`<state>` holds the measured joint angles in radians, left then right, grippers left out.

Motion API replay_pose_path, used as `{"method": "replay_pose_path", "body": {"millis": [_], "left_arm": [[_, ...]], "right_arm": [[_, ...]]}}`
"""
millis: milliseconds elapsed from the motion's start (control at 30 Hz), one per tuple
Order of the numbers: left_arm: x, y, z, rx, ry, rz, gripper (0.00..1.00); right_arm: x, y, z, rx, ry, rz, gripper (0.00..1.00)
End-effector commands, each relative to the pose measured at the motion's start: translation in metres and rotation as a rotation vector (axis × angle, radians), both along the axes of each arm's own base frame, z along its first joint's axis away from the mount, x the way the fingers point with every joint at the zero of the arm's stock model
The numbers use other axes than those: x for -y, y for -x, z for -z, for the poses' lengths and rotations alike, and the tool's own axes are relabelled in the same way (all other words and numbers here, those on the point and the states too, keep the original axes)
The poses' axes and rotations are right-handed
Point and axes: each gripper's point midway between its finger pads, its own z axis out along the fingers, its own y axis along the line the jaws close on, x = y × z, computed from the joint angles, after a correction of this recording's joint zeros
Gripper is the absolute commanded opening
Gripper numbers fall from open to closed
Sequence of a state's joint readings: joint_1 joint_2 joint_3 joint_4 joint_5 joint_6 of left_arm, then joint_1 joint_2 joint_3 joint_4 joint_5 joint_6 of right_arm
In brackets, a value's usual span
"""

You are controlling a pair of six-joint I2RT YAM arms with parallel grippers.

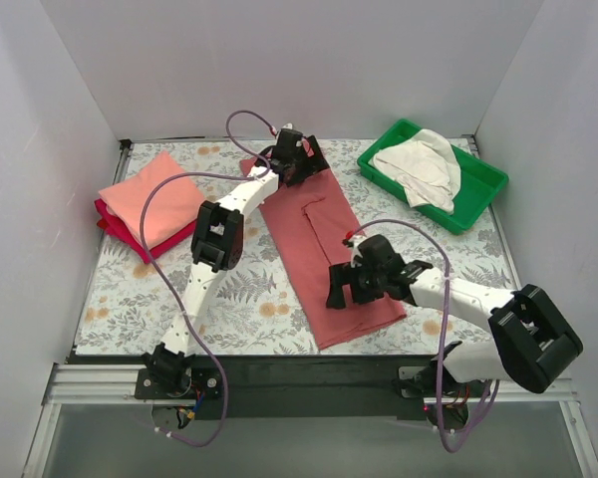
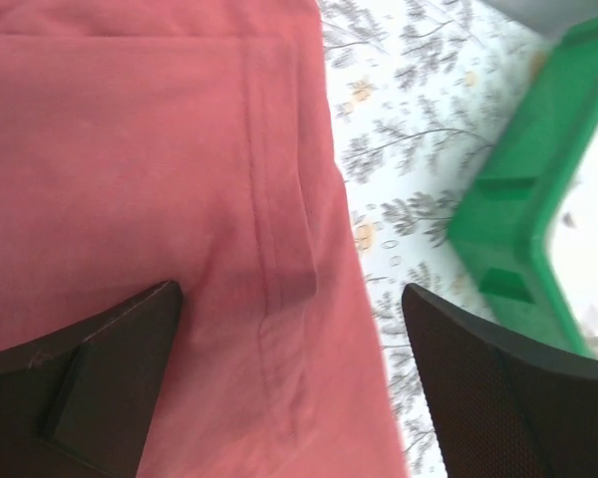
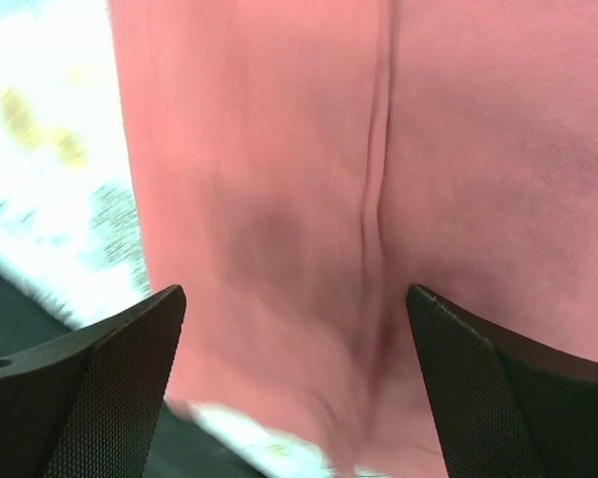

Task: Fold and stack the t-shirts
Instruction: Fold the tshirt

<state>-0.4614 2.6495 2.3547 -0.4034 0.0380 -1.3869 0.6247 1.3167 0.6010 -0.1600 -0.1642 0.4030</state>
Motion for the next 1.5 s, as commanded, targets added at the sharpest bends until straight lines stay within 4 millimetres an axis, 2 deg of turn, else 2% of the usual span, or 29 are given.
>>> {"method": "replay_pose_path", "body": {"millis": [0, 67, 100, 167, 200, 267, 333, 400, 567, 667, 767, 800, 833, 867, 900, 933, 1000, 1033, 1100, 1133, 1167, 1200, 1233, 1267, 1333, 1367, 1400, 1433, 1467], "left_arm": [[0.023, 0.017, 0.043, -0.107, 0.079, 0.056, 0.94], [0.025, 0.011, 0.043, -0.092, 0.114, 0.025, 0.95], [0.029, 0.006, 0.042, -0.065, 0.140, 0.020, 0.95], [0.033, 0.003, 0.047, -0.056, 0.179, 0.020, 0.96], [0.037, 0.001, 0.048, -0.055, 0.211, 0.025, 0.97], [0.044, 0.000, 0.052, -0.058, 0.241, 0.046, 0.97], [0.046, -0.003, 0.054, -0.051, 0.260, 0.038, 0.98], [0.045, -0.007, 0.053, -0.036, 0.289, 0.035, 0.98], [0.038, -0.009, 0.055, -0.040, 0.292, 0.008, 0.98], [0.034, -0.009, 0.036, -0.024, 0.273, -0.013, 0.98], [0.030, -0.011, -0.001, 0.014, 0.272, -0.027, 0.98], [0.030, -0.013, -0.018, 0.038, 0.276, -0.023, 0.98], [0.029, -0.015, -0.051, 0.081, 0.289, -0.017, 0.98], [0.030, -0.012, -0.064, 0.094, 0.274, 0.002, 0.98], [0.029, -0.011, -0.085, 0.121, 0.277, 0.012, 0.98], [0.027, -0.007, -0.123, 0.172, 0.284, 0.019, 0.98], [0.023, 0.002, -0.158, 0.228, 0.253, 0.033, 0.98], [0.016, 0.011, -0.195, 0.284, 0.246, 0.026, 0.98], [0.011, 0.024, -0.222, 0.338, 0.204, 0.025, 0.98], [0.005, 0.033, -0.220, 0.326, 0.174, 0.008, 0.98], [-0.007, 0.045, -0.253, 0.374, 0.174, -0.022, 0.98], [-0.011, 0.058, -0.260, 0.376, 0.171, -0.020, 0.98], [-0.017, 0.070, -0.244, 0.334, 0.150, -0.021, 0.98], [-0.027, 0.090, -0.271, 0.362, 0.171, -0.018, 0.98], [-0.034, 0.114, -0.270, 0.344, 0.174, -0.020, 0.98], [-0.041, 0.132, -0.239, 0.281, 0.140, -0.019, 0.98], [-0.046, 0.154, -0.259, 0.315, 0.159, -0.017, 0.98], [-0.051, 0.169, -0.251, 0.299, 0.149, -0.024, 0.98], [-0.055, 0.182, -0.243, 0.276, 0.157, -0.048, 0.98]], "right_arm": [[-0.024, 0.074, 0.014, -0.243, -0.033, -0.127, 0.98], [-0.040, 0.088, 0.012, -0.247, -0.043, -0.217, 0.98], [-0.052, 0.089, 0.006, -0.238, -0.069, -0.257, 0.98], [-0.064, 0.100, 0.008, -0.247, -0.062, -0.331, 0.98], [-0.072, 0.099, 0.003, -0.236, -0.071, -0.360, 0.99], [-0.077, 0.103, 0.006, -0.243, -0.063, -0.387, 0.98], [-0.087, 0.103, 0.001, -0.220, -0.080, -0.421, 0.98], [-0.094, 0.106, -0.003, -0.214, -0.102, -0.459, 0.98], [-0.098, 0.097, -0.009, -0.174, -0.103, -0.452, 0.98], [-0.100, 0.094, -0.016, -0.154, -0.109, -0.447, 0.98], [-0.101, 0.086, -0.026, -0.112, -0.093, -0.434, 0.98], [-0.098, 0.080, -0.031, -0.085, -0.067, -0.416, 0.98], [-0.098, 0.074, -0.037, -0.056, -0.058, -0.400, 0.98], [-0.097, 0.067, -0.050, -0.009, -0.063, -0.381, 0.98], [-0.094, 0.057, -0.057, 0.042, -0.042, -0.346, 0.98], [-0.092, 0.052, -0.063, 0.074, -0.039, -0.329, 0.98], [-0.082, 0.040, -0.082, 0.150, -0.021, -0.269, 0.98], [-0.079, 0.036, -0.097, 0.194, -0.039, -0.245, 0.98], [-0.069, 0.027, -0.107, 0.247, -0.028, -0.174, 0.98], [-0.064, 0.027, -0.105, 0.245, -0.028, -0.142, 0.98], [-0.058, 0.027, -0.115, 0.273, -0.046, -0.116, 0.98], [-0.050, 0.021, -0.117, 0.301, -0.033, -0.072, 0.98], [-0.039, 0.023, -0.115, 0.304, -0.029, -0.026, 0.98], [-0.030, 0.020, -0.116, 0.314, -0.020, 0.019, 0.98], [-0.007, 0.015, -0.114, 0.354, 0.001, 0.132, 0.98], [0.002, 0.014, -0.113, 0.362, 0.004, 0.173, 0.98], [0.011, 0.011, -0.112, 0.382, 0.011, 0.221, 0.98], [0.018, 0.011, -0.119, 0.405, -0.024, 0.257, 0.98], [0.026, 0.014, -0.107, 0.381, -0.026, 0.307, 0.98]]}}
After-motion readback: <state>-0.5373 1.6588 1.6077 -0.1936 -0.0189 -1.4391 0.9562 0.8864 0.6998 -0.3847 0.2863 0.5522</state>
